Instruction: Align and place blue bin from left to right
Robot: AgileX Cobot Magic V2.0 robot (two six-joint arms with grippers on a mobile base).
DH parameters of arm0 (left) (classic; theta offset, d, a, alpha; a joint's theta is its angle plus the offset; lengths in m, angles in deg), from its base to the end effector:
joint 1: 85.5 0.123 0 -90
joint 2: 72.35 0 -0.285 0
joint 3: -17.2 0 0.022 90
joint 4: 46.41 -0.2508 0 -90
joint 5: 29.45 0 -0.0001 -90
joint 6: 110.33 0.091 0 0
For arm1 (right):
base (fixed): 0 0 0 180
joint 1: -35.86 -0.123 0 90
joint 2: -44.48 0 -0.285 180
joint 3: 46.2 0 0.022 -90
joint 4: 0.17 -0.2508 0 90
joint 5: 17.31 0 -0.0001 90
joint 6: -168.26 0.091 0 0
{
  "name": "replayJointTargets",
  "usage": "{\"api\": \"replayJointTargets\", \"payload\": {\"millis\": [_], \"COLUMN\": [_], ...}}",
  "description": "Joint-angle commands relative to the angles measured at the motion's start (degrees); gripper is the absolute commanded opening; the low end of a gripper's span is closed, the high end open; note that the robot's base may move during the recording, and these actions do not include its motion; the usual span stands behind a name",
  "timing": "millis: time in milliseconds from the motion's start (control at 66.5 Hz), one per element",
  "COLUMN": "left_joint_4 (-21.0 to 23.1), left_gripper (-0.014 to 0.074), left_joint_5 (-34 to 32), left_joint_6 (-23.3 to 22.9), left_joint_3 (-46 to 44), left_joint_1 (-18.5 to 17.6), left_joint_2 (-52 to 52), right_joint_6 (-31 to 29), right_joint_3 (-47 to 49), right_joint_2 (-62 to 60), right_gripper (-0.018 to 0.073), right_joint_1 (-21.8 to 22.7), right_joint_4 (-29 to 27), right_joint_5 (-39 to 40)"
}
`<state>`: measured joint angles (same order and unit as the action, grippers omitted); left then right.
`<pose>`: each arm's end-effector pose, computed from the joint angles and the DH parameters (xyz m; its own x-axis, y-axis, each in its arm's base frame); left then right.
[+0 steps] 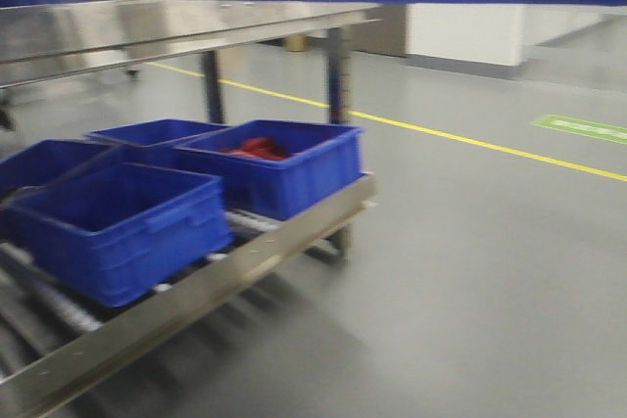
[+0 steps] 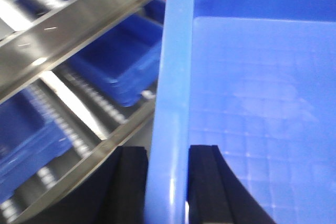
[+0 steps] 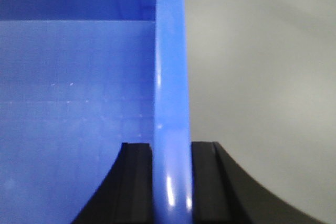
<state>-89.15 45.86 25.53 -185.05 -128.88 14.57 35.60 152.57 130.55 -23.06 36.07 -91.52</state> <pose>0.2230 -0.1286 0.4862 -0.5340 -0.0292 -0.8450 -0.1093 0.9934 0.0348 0.1751 0.1903 0.4688 -0.6089 -0.0725 -0.7899 -0.1847 0.9814 0.0524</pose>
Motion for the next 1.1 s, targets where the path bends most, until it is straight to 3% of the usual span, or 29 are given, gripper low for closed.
{"api": "replayJointTargets", "payload": {"millis": [0,1083], "left_joint_4": [0.10,0.10], "left_gripper": [-0.0111,-0.0111], "left_joint_5": [-5.34,-5.34], "left_joint_6": [-0.83,-0.83], "left_joint_3": [-0.80,-0.80], "left_joint_1": [-1.36,-1.36], "left_joint_2": [-0.01,-0.01], "right_joint_6": [-0.52,-0.52], "right_joint_3": [0.55,0.55], "right_joint_2": [-0.14,-0.14], "right_gripper": [-0.0162,-0.0162], "right_joint_1": [-1.34,-1.34], "right_joint_4": [-1.73,-1.73], "right_joint_5": [17.27,17.27]}}
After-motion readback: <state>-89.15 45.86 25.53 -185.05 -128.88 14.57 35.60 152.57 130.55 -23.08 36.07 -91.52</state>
